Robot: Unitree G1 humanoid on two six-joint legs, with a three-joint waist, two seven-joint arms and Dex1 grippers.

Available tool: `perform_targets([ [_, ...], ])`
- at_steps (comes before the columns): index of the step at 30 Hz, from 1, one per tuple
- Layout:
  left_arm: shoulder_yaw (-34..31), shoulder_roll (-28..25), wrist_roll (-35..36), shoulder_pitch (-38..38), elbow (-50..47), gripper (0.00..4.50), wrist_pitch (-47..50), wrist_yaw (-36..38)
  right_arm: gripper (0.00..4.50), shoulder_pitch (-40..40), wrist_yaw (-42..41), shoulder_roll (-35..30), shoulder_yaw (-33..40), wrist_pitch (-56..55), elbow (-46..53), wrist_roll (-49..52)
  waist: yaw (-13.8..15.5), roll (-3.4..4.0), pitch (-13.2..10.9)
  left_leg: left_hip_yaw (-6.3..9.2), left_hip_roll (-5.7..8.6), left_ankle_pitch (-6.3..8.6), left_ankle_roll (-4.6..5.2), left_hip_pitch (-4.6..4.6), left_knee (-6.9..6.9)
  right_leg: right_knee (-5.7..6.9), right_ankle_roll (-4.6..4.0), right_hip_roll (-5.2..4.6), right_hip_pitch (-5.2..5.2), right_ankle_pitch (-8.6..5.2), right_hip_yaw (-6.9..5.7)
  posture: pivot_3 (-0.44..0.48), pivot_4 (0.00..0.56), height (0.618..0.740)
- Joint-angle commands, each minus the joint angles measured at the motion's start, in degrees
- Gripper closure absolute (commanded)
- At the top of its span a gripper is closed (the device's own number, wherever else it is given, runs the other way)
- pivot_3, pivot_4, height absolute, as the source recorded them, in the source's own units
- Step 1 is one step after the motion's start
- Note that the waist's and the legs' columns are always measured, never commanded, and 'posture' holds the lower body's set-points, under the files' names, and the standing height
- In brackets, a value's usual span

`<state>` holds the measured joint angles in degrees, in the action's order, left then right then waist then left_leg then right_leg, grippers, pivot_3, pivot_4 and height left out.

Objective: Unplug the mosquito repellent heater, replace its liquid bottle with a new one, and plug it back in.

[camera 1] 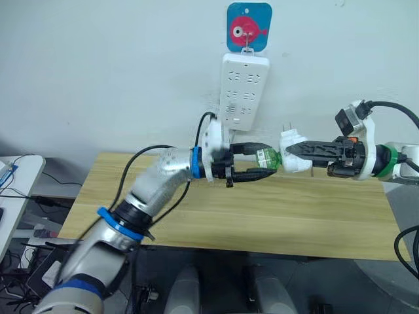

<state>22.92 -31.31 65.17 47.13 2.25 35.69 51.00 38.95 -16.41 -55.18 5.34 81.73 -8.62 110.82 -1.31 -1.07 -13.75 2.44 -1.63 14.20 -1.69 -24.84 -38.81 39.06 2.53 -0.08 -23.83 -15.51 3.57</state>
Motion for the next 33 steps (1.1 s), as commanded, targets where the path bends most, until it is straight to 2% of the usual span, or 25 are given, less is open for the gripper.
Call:
perform_targets([
  [1, -9.14, 2.00, 20.89, 4.50, 9.93, 2.22, 24.80, -3.11, 1.52, 0.19, -2.77, -0.90, -1.24, 1.91, 2.41, -1.53, -0.34, 0.00, 0.00, 0.06, 0.03, 0.00, 0.00, 0.02, 0.00, -0.04, 0.05, 0.01, 0.06, -0.03, -0.05, 0.032, 0.217, 0.740],
  [4, -12.56, 4.46, 22.44, 4.15, 17.15, 2.22, 32.96, -5.71, 1.52, 0.62, -3.54, -1.06, -1.80, 1.57, 2.26, -2.02, -0.51, 0.00, 0.00, 0.01, 0.13, 0.01, 0.00, 0.04, 0.00, -0.07, 0.05, 0.08, 0.09, -0.04, -0.06, 0.024, 0.217, 0.740],
  [11, -18.16, 4.69, 22.75, -1.72, 12.95, 2.22, 42.87, -8.15, 1.52, -0.16, -3.97, -3.56, -1.93, 0.72, 2.21, -1.01, -0.46, -0.01, 0.00, -0.13, 0.09, 0.00, -0.01, -0.02, 0.05, 0.03, -0.03, 0.18, -0.16, -0.05, 0.05, 0.005, 0.217, 0.740],
  [16, -19.95, 5.33, 20.28, -3.61, 11.23, 2.22, 43.94, -9.21, 1.52, -1.11, -4.05, -4.15, -2.07, 0.13, 2.64, -0.76, -0.35, -0.01, 0.00, -0.24, 0.09, 0.00, -0.01, -0.01, 0.01, 0.02, -0.03, 0.12, -0.13, -0.05, 0.14, 0.005, 0.217, 0.740],
  [26, -22.59, 10.15, 15.66, -3.74, 9.63, 2.22, 42.03, -11.64, 1.52, -0.41, -2.19, -2.61, -3.85, -1.75, 2.75, 1.07, -0.30, -0.02, 0.00, -0.59, 0.10, 0.00, -0.01, -0.01, 0.02, 0.01, -0.03, 0.06, -0.14, -0.05, 0.22, 0.020, 0.220, 0.740],
  [28, -23.36, 10.82, 14.64, -3.99, 9.43, 1.49, 41.48, -11.82, 1.52, -0.44, -1.70, -2.45, -3.91, -2.17, 2.52, 1.43, -0.30, -0.02, 0.00, -0.61, 0.10, 0.00, -0.01, -0.01, 0.02, 0.01, -0.03, 0.06, -0.15, -0.05, 0.23, 0.020, 0.220, 0.740],
  [31, -24.75, 11.24, 14.19, -5.09, 8.62, 0.72, 42.27, -12.26, 1.52, -0.98, -1.01, -2.40, -3.54, -2.70, 1.97, 2.09, -0.30, -0.02, 0.00, -0.64, 0.10, 0.00, -0.01, -0.01, 0.02, 0.01, -0.03, 0.06, -0.16, -0.05, 0.26, 0.020, 0.220, 0.740],
  [33, -25.84, 11.32, 13.94, -5.54, 8.37, 0.05, 42.84, -12.62, 1.52, -1.10, -0.70, -2.28, -3.23, -2.84, 1.37, 2.18, -0.30, -0.02, 0.00, -0.64, 0.10, 0.00, -0.01, -0.02, 0.02, 0.00, -0.03, 0.06, -0.15, -0.05, 0.26, 0.020, 0.220, 0.740],
])
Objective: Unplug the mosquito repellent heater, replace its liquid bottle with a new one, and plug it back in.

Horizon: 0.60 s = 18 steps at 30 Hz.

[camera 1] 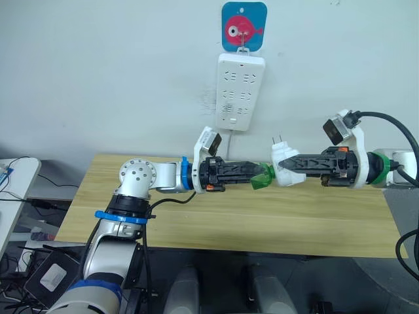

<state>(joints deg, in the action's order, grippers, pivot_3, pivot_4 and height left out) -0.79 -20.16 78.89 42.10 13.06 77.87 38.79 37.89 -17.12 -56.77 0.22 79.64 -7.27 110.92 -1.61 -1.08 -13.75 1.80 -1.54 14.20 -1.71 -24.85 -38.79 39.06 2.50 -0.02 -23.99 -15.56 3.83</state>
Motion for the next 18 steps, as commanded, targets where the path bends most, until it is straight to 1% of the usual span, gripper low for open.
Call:
perform_targets([
  [1, -2.81, 0.00, 0.01, -0.75, -2.39, 0.02, 0.83, -0.64, 1.52, -0.09, 0.23, -0.66, 2.04, -0.93, -0.34, 2.08, 0.00, 0.00, 0.00, 0.00, 0.00, 0.00, 0.00, 0.00, 0.00, -0.01, 0.00, 0.00, 0.00, 0.00, 0.01, 0.020, 0.220, 0.740],
  [4, -4.30, -0.49, -0.62, -1.72, -2.74, 0.02, 1.18, -1.48, 1.52, -0.36, 0.88, -0.43, 2.46, -1.43, -0.94, 2.08, 0.00, 0.00, 0.00, -0.04, 0.00, 0.00, 0.00, 0.00, 0.00, 0.00, 0.00, -0.01, -0.01, 0.00, 0.05, 0.024, 0.224, 0.740],
  [8, -6.19, -3.95, -2.02, -7.01, -7.17, 0.02, 1.43, -2.54, 1.52, -0.80, 2.80, 0.47, 3.99, -2.61, -3.36, 2.08, -0.15, 0.00, 0.00, -0.08, -0.03, 0.01, 0.00, 0.01, 0.03, -0.01, 0.00, -0.01, -0.03, 0.00, 0.10, 0.024, 0.226, 0.740],
  [9, -5.62, -5.46, -3.52, -8.78, -9.97, 0.02, 0.50, -1.48, 1.52, -0.89, 3.11, 0.56, 4.43, -2.68, -3.80, 2.08, -0.18, 0.00, 0.00, -0.13, -0.04, 0.01, 0.01, 0.01, 0.06, -0.01, 0.00, 0.00, -0.06, 0.00, 0.14, 0.024, 0.229, 0.740],
  [10, -2.17, -8.64, -9.51, -11.96, -16.35, 0.02, -5.16, 2.34, 1.52, -1.03, 3.43, 0.62, 4.92, -2.73, -4.36, 2.08, -0.23, -0.01, -0.01, -0.13, -0.05, 0.01, 0.00, 0.00, 0.06, 0.00, 0.00, 0.00, -0.08, 0.00, 0.14, 0.029, 0.230, 0.740],
  [11, 2.08, -11.60, -17.58, -15.07, -22.22, 0.02, -13.45, 5.77, 1.52, -1.10, 3.81, 0.74, 5.32, -2.75, -4.89, 2.08, -0.25, -0.02, -0.02, -0.15, -0.07, 0.01, 0.00, 0.00, 0.08, 0.00, 0.00, 0.01, -0.11, 0.00, 0.16, 0.029, 0.230, 0.740],
  [12, 7.78, -14.40, -29.04, -17.90, -26.68, 0.02, -26.41, 9.30, 1.52, -1.31, 4.04, 0.82, 5.56, -2.68, -5.09, 2.08, -0.18, -0.01, -0.02, -0.18, -0.06, 0.01, 0.00, 0.01, 0.12, -0.02, -0.01, 0.02, -0.11, 0.00, 0.18, 0.039, 0.230, 0.740],
  [13, 11.90, -15.81, -38.76, -19.87, -28.77, 0.02, -38.50, 11.68, 1.52, -1.48, 4.25, 0.95, 5.69, -2.57, -5.10, 2.08, -0.04, 0.02, 0.00, -0.22, -0.04, 0.00, -0.01, 0.04, 0.18, -0.05, -0.01, 0.01, -0.10, 0.01, 0.23, 0.039, 0.230, 0.740],
  [14, 14.18, -16.31, -44.79, -21.02, -29.10, 0.02, -46.59, 13.01, 1.52, -1.59, 4.45, 1.09, 5.83, -2.44, -5.07, 2.08, 0.22, 0.03, 0.00, -0.24, -0.03, 0.00, -0.01, 0.07, 0.21, -0.07, -0.01, -0.02, -0.08, 0.01, 0.25, 0.039, 0.230, 0.740],
  [15, 16.74, -15.96, -55.55, -21.14, -26.27, 0.02, -63.83, 12.33, 1.52, -1.49, 4.73, 1.49, 5.81, -2.32, -5.11, 2.08, 0.51, 0.03, 0.00, -0.31, -0.02, -0.01, -0.03, 0.10, 0.25, -0.08, -0.03, -0.05, -0.07, 0.01, 0.28, 0.039, 0.230, 0.740],
  [16, 18.03, -15.28, -64.91, -20.56, -22.62, 0.02, -79.25, 9.61, 1.52, -1.37, 4.98, 1.84, 5.79, -2.25, -5.06, 2.08, 0.98, 0.02, 0.00, -0.33, -0.03, -0.01, -0.04, 0.09, 0.23, -0.09, -0.06, -0.10, -0.06, 0.03, 0.29, 0.049, 0.232, 0.740],
  [17, 18.41, -14.47, -73.33, -19.38, -18.63, 0.02, -92.91, 5.26, 1.52, -1.13, 5.18, 2.18, 5.76, -2.17, -5.06, 2.08, 1.71, 0.02, 0.00, -0.32, -0.03, -0.02, -0.04, 0.09, 0.18, -0.11, -0.08, -0.14, -0.05, 0.04, 0.28, 0.051, 0.232, 0.740],
  [18, 18.27, -13.62, -79.03, -18.31, -15.12, 0.02, -102.90, 2.02, 1.52, -0.90, 5.35, 2.45, 5.77, -2.09, -5.13, 2.08, 2.13, 0.01, -0.01, -0.36, -0.01, -0.02, -0.04, 0.08, 0.12, -0.18, -0.14, -0.13, -0.02, 0.08, 0.28, 0.051, 0.232, 0.740],
])
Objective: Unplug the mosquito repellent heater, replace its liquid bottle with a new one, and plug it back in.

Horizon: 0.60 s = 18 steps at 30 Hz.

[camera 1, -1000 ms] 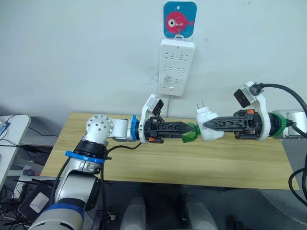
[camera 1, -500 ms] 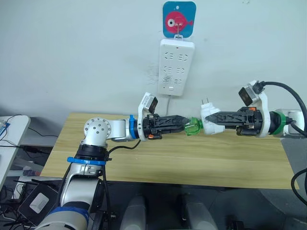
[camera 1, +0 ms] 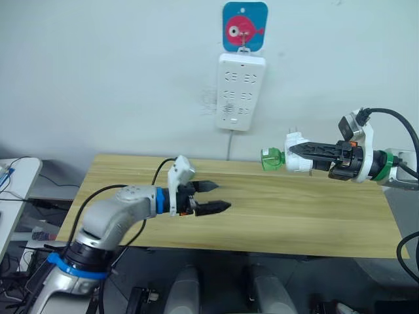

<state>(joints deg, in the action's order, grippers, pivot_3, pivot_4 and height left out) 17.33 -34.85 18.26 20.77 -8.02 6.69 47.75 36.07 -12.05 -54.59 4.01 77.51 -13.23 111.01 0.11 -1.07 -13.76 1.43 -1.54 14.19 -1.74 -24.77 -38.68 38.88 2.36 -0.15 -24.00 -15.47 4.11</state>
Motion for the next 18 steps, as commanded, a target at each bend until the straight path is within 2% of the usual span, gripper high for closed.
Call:
perform_targets([
  [1, -0.36, 1.81, -21.85, 4.14, 8.85, 0.02, -38.33, -9.53, 1.52, 1.17, 0.43, 0.42, 2.02, 0.15, 0.71, 1.99, 0.74, -0.01, 0.00, 0.01, -0.01, 0.00, 0.00, -0.02, -0.02, -0.01, 0.00, -0.01, 0.00, 0.00, 0.01, 0.050, 0.232, 0.740],
  [4, -1.09, 3.95, -29.18, 7.24, 15.09, 0.02, -51.65, -15.40, 1.52, 1.90, 0.64, 0.85, 2.07, 0.72, 0.28, 1.99, 1.23, 0.00, 0.00, -0.07, 0.00, 0.02, 0.03, -0.05, -0.04, -0.03, 0.06, -0.13, -0.01, 0.04, 0.08, 0.050, 0.232, 0.740],
  [7, -1.20, 6.15, -34.62, 9.65, 18.54, 0.02, -59.38, -19.98, 1.52, 2.55, 0.72, 1.35, 1.89, 1.07, 0.17, 1.99, 1.22, -0.01, 0.00, -0.08, 0.02, 0.05, 0.09, -0.10, -0.05, -0.04, 0.13, -0.19, -0.02, 0.08, 0.07, 0.055, 0.232, 0.740],
  [18, 0.08, 11.98, -44.40, 17.80, 28.76, 0.02, -65.68, -28.76, 1.52, 2.60, 0.50, 2.77, 2.43, 2.11, 1.75, 1.99, 1.07, -0.01, 0.00, 0.03, -0.02, 0.05, 0.13, -0.11, -0.07, 0.10, 0.13, -0.12, -0.04, 0.08, -0.03, 0.033, 0.233, 0.740],
])
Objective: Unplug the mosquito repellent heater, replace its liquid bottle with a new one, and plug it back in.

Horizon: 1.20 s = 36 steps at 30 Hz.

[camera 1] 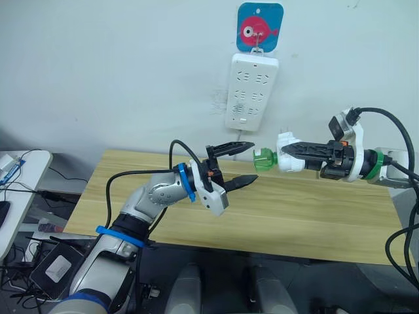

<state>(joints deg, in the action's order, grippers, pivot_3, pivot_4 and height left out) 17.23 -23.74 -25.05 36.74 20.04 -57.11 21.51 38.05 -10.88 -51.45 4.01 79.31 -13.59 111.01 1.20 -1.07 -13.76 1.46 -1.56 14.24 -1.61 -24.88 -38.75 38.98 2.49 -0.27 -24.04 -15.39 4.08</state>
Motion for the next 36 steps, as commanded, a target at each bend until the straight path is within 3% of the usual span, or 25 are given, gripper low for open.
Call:
perform_targets([
  [1, 0.38, 1.08, -1.44, 2.18, 1.04, 0.02, -2.25, -2.90, 1.52, 0.45, -0.76, -0.38, 2.51, 0.38, 2.32, 1.99, -0.03, 0.00, 0.00, 0.01, -0.01, 0.00, 0.00, 0.00, 0.00, 0.00, 0.00, 0.00, 0.00, 0.00, -0.01, 0.031, 0.234, 0.740],
  [7, 1.60, 2.22, -2.69, 4.21, 2.44, 0.02, -4.14, -4.48, 1.52, 0.00, -0.76, -0.26, 2.79, 0.37, 2.96, 1.99, -0.20, 0.00, 0.00, 0.01, -0.01, 0.00, 0.00, 0.00, 0.00, 0.00, 0.00, 0.00, 0.00, 0.00, -0.01, 0.025, 0.235, 0.740],
  [10, 2.15, 2.04, -2.57, 4.74, 2.99, 0.59, -5.02, -4.59, 1.52, -0.05, -0.79, -0.28, 2.78, 0.40, 3.01, 1.99, -0.24, 0.00, 0.00, 0.02, -0.01, 0.00, 0.00, 0.00, 0.00, 0.00, 0.00, 0.01, 0.00, 0.00, -0.02, 0.026, 0.236, 0.740],
  [15, 2.84, 1.74, -1.06, 5.02, 3.86, 2.21, -4.82, -3.73, 1.52, -0.09, -1.04, -0.32, 2.63, 0.61, 3.00, 1.99, -0.39, 0.00, 0.00, 0.03, -0.01, 0.00, 0.00, 0.00, 0.00, 0.00, 0.00, 0.01, 0.00, 0.00, -0.03, 0.026, 0.236, 0.740],
  [18, 3.13, 1.62, 0.03, 5.03, 4.11, 2.25, -4.44, -2.96, 1.52, -0.17, -1.24, -0.34, 2.53, 0.72, 3.18, 1.99, -0.44, 0.00, 0.00, 0.03, -0.01, 0.00, 0.00, 0.00, 0.00, 0.00, 0.00, 0.01, 0.01, 0.00, -0.03, 0.029, 0.238, 0.740],
  [22, 4.93, 1.60, 9.14, 5.12, 2.94, 2.25, -2.63, 1.99, 1.52, -0.10, -1.69, -0.78, 2.06, 1.10, 3.46, 1.99, -0.46, 0.00, 0.00, 0.03, -0.01, 0.00, 0.00, 0.00, 0.00, 0.00, 0.00, 0.02, 0.01, 0.00, -0.03, 0.033, 0.239, 0.740],
  [25, 7.87, 1.15, 25.13, 4.19, -3.09, 2.25, 5.64, 11.85, 1.52, -0.40, -2.56, -1.98, 1.36, 1.80, 4.63, 1.99, -0.49, 0.00, 0.00, 0.04, -0.01, 0.00, 0.00, 0.00, 0.00, 0.00, 0.00, 0.02, 0.00, 0.00, -0.04, 0.038, 0.239, 0.740],
  [26, 9.04, 0.27, 34.36, 4.07, -8.56, 2.25, 14.49, 18.16, 1.52, -0.70, -2.97, -2.62, 1.07, 2.12, 5.18, 1.99, -0.55, 0.00, -0.01, 0.04, -0.01, 0.00, 0.00, -0.01, 0.01, 0.00, 0.00, 0.02, 0.00, 0.00, -0.04, 0.038, 0.239, 0.740],
  [28, 9.61, -0.93, 45.10, 3.91, -15.89, 2.25, 27.46, 25.49, 1.52, -1.22, -3.70, -3.52, 0.71, 2.29, 5.85, 1.99, -0.71, -0.01, -0.03, 0.11, -0.04, 0.00, 0.00, -0.02, 0.01, -0.01, -0.01, 0.02, 0.00, -0.01, -0.07, 0.037, 0.238, 0.740],
  [29, 9.18, -2.25, 53.59, 4.57, -20.23, 2.25, 40.83, 27.72, 1.52, -1.39, -4.21, -4.14, 0.50, 2.42, 6.13, 1.99, -0.85, -0.01, -0.03, 0.14, -0.04, 0.00, 0.00, -0.02, 0.01, -0.01, -0.01, 0.04, 0.01, -0.01, -0.09, 0.037, 0.238, 0.740],
  [31, 7.05, -5.67, 74.92, 7.35, -26.06, 2.25, 70.10, 28.23, 1.52, -1.70, -5.32, -5.23, 0.26, 2.65, 6.56, 1.99, -1.08, -0.01, -0.03, 0.25, -0.06, 0.00, 0.00, -0.01, 0.00, 0.01, 0.00, 0.09, 0.02, -0.02, -0.12, 0.038, 0.235, 0.740],
  [32, 5.75, -6.66, 82.13, 8.47, -27.45, 2.25, 80.14, 27.86, 1.52, -1.84, -5.73, -5.61, 0.17, 2.69, 6.72, 1.99, -1.20, -0.02, -0.04, 0.37, -0.06, -0.01, 0.00, 0.01, -0.02, 0.02, 0.01, 0.11, 0.05, -0.02, -0.15, 0.038, 0.235, 0.740],
  [36, -1.40, -6.29, 106.45, 12.71, -17.79, 2.25, 109.90, 25.03, 1.52, -1.64, -6.48, -6.01, -0.61, 2.13, 7.14, 1.99, -2.09, 0.00, -0.05, 0.77, -0.06, 0.00, 0.01, 0.00, -0.03, 0.01, 0.09, 0.21, 0.08, -0.08, -0.32, 0.038, 0.235, 0.740],
])
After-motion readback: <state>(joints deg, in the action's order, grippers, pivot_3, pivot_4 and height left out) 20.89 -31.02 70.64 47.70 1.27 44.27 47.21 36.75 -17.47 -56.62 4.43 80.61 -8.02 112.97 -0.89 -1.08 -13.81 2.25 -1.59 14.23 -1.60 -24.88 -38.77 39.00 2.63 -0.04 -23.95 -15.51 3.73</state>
